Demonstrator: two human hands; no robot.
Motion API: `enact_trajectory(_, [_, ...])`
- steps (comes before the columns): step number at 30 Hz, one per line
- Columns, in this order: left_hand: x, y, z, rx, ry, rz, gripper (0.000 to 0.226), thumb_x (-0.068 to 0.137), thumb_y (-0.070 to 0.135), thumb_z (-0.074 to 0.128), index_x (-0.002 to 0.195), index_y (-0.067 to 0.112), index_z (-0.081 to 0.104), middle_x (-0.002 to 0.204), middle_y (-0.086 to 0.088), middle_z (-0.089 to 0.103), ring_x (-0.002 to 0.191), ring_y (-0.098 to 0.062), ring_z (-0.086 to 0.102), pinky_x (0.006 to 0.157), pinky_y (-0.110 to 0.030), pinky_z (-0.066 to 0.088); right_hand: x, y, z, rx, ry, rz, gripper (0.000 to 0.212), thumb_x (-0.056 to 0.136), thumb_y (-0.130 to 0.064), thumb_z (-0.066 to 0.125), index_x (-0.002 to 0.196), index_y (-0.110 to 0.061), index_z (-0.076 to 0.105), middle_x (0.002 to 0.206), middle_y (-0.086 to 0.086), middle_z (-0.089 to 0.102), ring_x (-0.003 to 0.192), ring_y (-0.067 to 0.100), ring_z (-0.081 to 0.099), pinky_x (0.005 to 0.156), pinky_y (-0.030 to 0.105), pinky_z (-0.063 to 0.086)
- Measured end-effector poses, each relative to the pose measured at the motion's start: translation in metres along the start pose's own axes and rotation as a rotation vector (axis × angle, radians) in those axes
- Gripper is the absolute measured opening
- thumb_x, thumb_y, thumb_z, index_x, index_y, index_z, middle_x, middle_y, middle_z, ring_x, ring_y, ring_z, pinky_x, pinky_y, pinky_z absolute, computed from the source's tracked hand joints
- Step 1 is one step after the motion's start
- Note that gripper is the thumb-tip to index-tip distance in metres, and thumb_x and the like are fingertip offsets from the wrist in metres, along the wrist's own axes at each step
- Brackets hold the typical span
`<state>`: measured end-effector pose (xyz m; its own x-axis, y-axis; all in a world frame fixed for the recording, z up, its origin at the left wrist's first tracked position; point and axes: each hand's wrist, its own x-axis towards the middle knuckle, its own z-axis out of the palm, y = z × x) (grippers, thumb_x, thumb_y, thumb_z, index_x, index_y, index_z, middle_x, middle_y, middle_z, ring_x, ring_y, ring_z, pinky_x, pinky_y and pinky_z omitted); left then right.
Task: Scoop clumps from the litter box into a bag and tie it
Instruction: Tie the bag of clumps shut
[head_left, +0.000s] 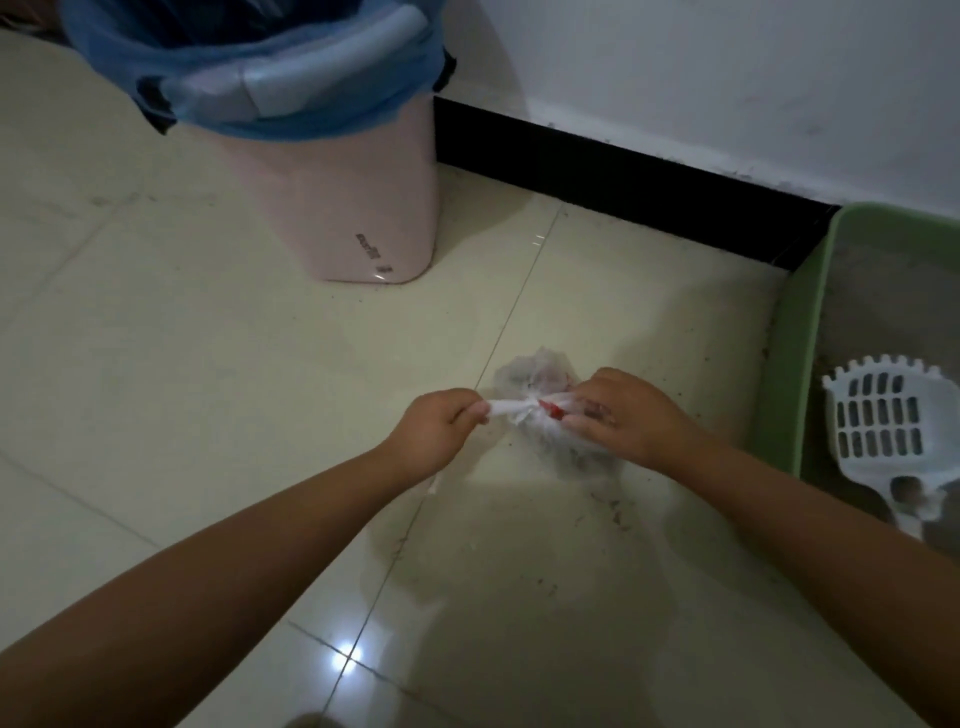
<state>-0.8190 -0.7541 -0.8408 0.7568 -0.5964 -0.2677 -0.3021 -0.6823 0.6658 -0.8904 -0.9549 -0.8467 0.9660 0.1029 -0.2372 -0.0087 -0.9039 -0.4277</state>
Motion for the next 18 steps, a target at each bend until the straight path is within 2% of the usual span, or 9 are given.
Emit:
enact_trajectory(3, [0.008,0.017,-0.010,-0.083,0.039,0.118,0.034,0.096,0.017,0.045,0.088,-0.008,0.066,0.075,-0.007,0.055,0.074,-0.015,0.047,0.062,-0.002,0.031,-0.007,-0.005,0.010,-0.103,0.103,0.042,0.045,0.084,-0.049,0.050,0.117,-0.021,0.062,0.087,0.007,0.053,0.085,0.023,0.052,0.060,0.018,0.028])
enact_trajectory(4, [0.011,0.025,-0.013,-0.087,0.056,0.178,0.038,0.092,0.021,0.043,0.086,-0.008,0.067,0.077,-0.009,0.057,0.075,-0.014,0.047,0.064,-0.001,0.031,-0.006,-0.006,0.013,-0.132,0.141,0.040,0.044,0.082,-0.045,0.047,0.106,-0.016,0.069,0.076,0.009,0.054,0.077,0.028,0.058,0.056,0.017,0.027])
enact_trajectory(6, [0.016,0.039,-0.021,-0.092,0.094,0.264,0.040,0.084,0.023,0.042,0.084,-0.007,0.069,0.075,-0.010,0.058,0.071,-0.013,0.047,0.064,-0.003,0.031,-0.004,-0.013,0.008,-0.083,0.197,0.050,0.042,0.075,-0.034,0.041,0.068,-0.008,0.074,0.052,0.008,0.050,0.048,0.030,0.058,0.048,0.012,0.020])
enact_trajectory(8, [0.021,0.050,-0.035,-0.090,0.147,0.302,0.033,0.089,0.017,0.048,0.085,-0.006,0.070,0.076,-0.015,0.062,0.066,-0.011,0.047,0.061,-0.007,0.032,0.002,-0.017,-0.007,-0.056,0.349,0.052,0.043,0.073,-0.030,0.039,0.055,-0.007,0.070,0.049,0.009,0.055,0.042,0.028,0.056,0.048,0.012,0.025])
enact_trajectory(11, [0.025,0.069,-0.068,-0.164,0.226,0.289,0.021,0.094,0.007,0.051,0.087,0.000,0.070,0.074,-0.005,0.063,0.060,-0.004,0.049,0.061,-0.005,0.035,0.009,-0.034,-0.049,0.050,0.465,0.115,0.061,0.076,-0.044,0.029,0.073,0.000,0.070,0.068,0.008,0.051,0.060,0.020,0.048,0.051,0.008,0.020])
enact_trajectory(12, [0.026,0.077,-0.082,-0.229,0.253,0.275,0.021,0.094,0.006,0.050,0.084,0.006,0.068,0.069,0.003,0.059,0.058,0.005,0.050,0.059,-0.004,0.037,0.014,-0.036,-0.062,0.046,0.479,0.119,0.060,0.082,-0.046,0.031,0.083,0.001,0.069,0.076,0.006,0.048,0.065,0.015,0.044,0.052,0.006,0.019])
enact_trajectory(14, [0.028,0.098,-0.116,-0.339,0.312,0.267,0.025,0.094,0.007,0.050,0.074,0.018,0.061,0.064,0.012,0.053,0.053,0.011,0.051,0.056,-0.001,0.038,0.024,-0.048,-0.100,0.116,0.535,0.115,0.040,0.090,-0.034,0.046,0.093,0.001,0.066,0.082,0.004,0.047,0.070,0.011,0.041,0.053,0.006,0.025])
enact_trajectory(16, [0.029,0.122,-0.154,-0.371,0.402,0.325,0.035,0.094,0.007,0.050,0.064,0.024,0.055,0.061,0.011,0.052,0.051,0.011,0.049,0.055,-0.002,0.036,0.038,-0.072,-0.139,0.151,0.718,-0.012,0.041,0.084,-0.033,0.051,0.079,0.004,0.067,0.073,0.008,0.049,0.071,0.014,0.044,0.054,0.013,0.028])
enact_trajectory(18, [0.029,0.144,-0.195,-0.419,0.494,0.382,0.040,0.093,0.004,0.050,0.059,0.025,0.054,0.057,0.011,0.052,0.047,0.010,0.048,0.053,-0.002,0.035,0.052,-0.095,-0.178,0.180,0.846,-0.102,0.047,0.076,-0.036,0.047,0.064,0.005,0.064,0.064,0.009,0.046,0.068,0.014,0.044,0.053,0.019,0.020])
